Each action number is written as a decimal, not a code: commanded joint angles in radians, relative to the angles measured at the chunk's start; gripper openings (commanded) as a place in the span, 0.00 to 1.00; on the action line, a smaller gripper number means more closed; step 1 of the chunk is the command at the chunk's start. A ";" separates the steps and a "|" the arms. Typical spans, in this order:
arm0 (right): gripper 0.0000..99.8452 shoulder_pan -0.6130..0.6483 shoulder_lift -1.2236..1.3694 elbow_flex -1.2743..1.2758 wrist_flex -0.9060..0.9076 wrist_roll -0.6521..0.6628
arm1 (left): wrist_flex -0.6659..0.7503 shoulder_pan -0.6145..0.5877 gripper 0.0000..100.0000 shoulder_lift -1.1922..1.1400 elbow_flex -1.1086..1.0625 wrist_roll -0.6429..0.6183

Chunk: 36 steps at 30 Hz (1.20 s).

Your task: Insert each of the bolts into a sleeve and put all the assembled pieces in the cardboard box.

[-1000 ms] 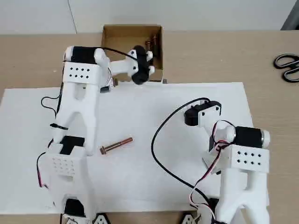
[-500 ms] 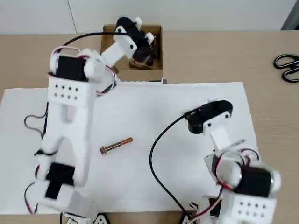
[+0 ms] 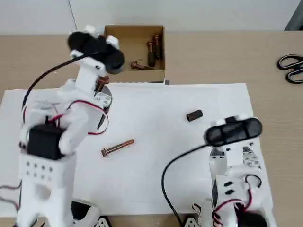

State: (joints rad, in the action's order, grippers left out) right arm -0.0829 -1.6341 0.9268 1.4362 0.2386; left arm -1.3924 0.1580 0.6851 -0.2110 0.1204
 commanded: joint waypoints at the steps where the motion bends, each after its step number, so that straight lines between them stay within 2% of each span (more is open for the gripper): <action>1: 0.00 -0.005 -0.124 0.106 -0.084 -0.095 | 0.146 0.003 0.01 0.183 -0.229 -0.143; 6: 0.00 0.088 -0.177 0.187 -0.117 -0.195 | 0.384 0.003 0.01 0.443 -0.576 -0.405; 11: 0.00 0.260 -0.177 0.232 -0.122 -0.313 | 0.568 0.037 0.01 0.721 -0.862 -0.505; 21: 0.00 0.526 -0.177 0.397 -0.363 -0.347 | 0.586 0.153 0.01 1.134 -1.162 -0.677; 26: 0.00 0.677 -0.177 0.471 -0.444 -0.347 | 0.588 0.196 0.01 1.125 -1.182 -0.730; 32: 0.00 0.796 -0.177 0.545 -0.562 -0.345 | 0.589 0.261 0.01 1.125 -1.185 -0.736; 36: 0.00 0.854 -0.177 0.554 -0.575 -0.345 | 0.589 0.272 0.01 1.125 -1.184 -0.736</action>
State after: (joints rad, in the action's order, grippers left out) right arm 0.7380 -1.8013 1.4853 0.8915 -0.0990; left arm -0.8339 0.4219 1.7960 -1.4032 -0.6099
